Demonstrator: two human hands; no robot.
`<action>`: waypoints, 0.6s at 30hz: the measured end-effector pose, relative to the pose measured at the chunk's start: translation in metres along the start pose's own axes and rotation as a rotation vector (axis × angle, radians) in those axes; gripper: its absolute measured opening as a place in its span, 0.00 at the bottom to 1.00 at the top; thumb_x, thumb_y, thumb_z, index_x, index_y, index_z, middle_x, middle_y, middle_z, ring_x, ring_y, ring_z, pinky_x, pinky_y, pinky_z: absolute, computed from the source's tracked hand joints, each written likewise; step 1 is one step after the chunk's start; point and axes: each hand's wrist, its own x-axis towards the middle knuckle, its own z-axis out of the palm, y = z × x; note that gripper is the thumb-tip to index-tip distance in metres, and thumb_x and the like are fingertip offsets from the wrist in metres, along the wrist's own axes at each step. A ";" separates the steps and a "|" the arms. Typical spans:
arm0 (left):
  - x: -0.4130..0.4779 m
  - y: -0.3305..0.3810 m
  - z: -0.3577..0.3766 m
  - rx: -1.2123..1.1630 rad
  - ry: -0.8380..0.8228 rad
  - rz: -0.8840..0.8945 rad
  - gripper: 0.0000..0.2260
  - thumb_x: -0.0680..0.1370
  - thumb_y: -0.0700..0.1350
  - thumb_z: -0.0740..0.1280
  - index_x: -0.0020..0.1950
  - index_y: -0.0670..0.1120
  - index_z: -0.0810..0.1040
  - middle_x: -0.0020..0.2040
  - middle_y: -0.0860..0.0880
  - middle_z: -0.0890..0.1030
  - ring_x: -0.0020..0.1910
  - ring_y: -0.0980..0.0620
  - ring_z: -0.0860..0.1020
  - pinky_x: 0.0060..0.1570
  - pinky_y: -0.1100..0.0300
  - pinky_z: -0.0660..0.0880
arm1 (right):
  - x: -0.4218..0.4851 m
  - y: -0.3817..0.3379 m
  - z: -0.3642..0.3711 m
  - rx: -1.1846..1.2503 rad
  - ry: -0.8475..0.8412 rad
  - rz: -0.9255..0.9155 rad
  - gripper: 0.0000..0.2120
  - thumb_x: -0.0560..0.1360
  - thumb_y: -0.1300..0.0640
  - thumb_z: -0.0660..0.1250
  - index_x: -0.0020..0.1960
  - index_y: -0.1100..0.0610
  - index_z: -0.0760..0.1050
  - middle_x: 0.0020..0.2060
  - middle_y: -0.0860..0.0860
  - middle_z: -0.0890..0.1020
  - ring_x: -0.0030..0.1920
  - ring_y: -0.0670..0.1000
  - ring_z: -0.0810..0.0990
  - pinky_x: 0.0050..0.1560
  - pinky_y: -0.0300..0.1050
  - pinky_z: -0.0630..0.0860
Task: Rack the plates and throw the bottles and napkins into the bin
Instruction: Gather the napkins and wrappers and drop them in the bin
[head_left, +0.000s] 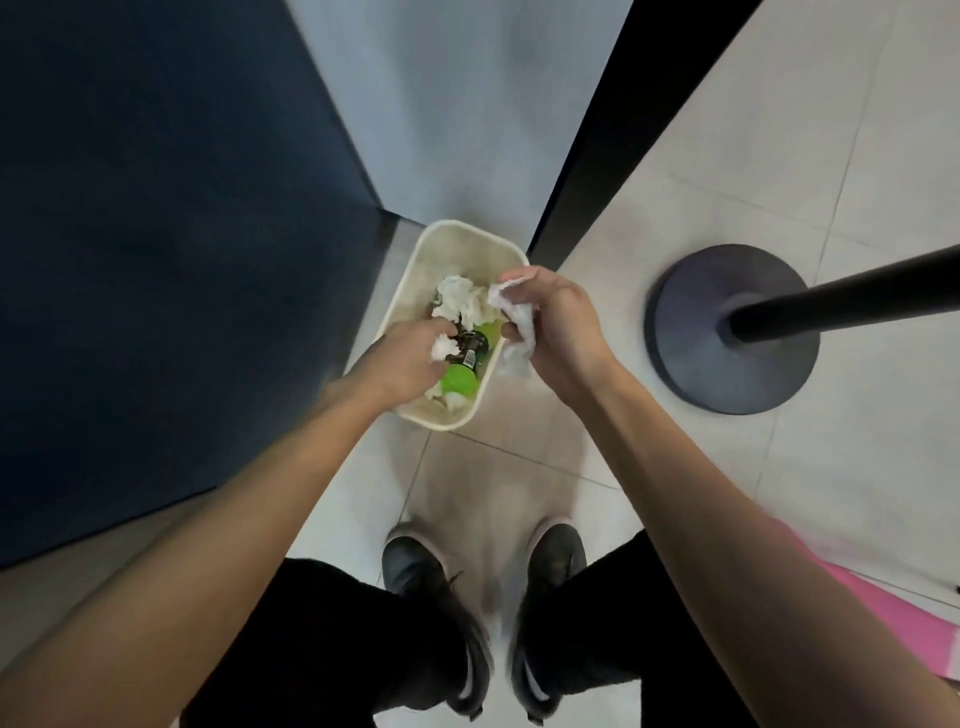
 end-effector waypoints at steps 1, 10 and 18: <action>0.017 -0.004 0.005 0.087 -0.038 0.022 0.20 0.76 0.39 0.67 0.68 0.50 0.74 0.62 0.44 0.78 0.57 0.43 0.77 0.57 0.52 0.75 | 0.010 0.005 -0.002 -0.014 -0.008 -0.023 0.11 0.73 0.72 0.58 0.39 0.60 0.75 0.31 0.53 0.76 0.28 0.46 0.74 0.27 0.37 0.67; 0.099 -0.031 0.035 0.525 -0.194 0.073 0.28 0.76 0.49 0.69 0.74 0.46 0.66 0.69 0.42 0.71 0.67 0.40 0.70 0.65 0.50 0.70 | 0.089 0.028 -0.009 -0.053 -0.129 -0.218 0.09 0.73 0.69 0.60 0.40 0.61 0.77 0.35 0.56 0.75 0.33 0.51 0.70 0.31 0.41 0.66; 0.062 -0.009 -0.046 0.174 0.088 0.167 0.11 0.77 0.40 0.68 0.59 0.46 0.81 0.53 0.47 0.82 0.47 0.52 0.80 0.46 0.63 0.76 | 0.097 0.044 0.003 -0.132 -0.021 -0.134 0.05 0.71 0.60 0.63 0.39 0.61 0.73 0.34 0.55 0.75 0.31 0.51 0.69 0.33 0.44 0.64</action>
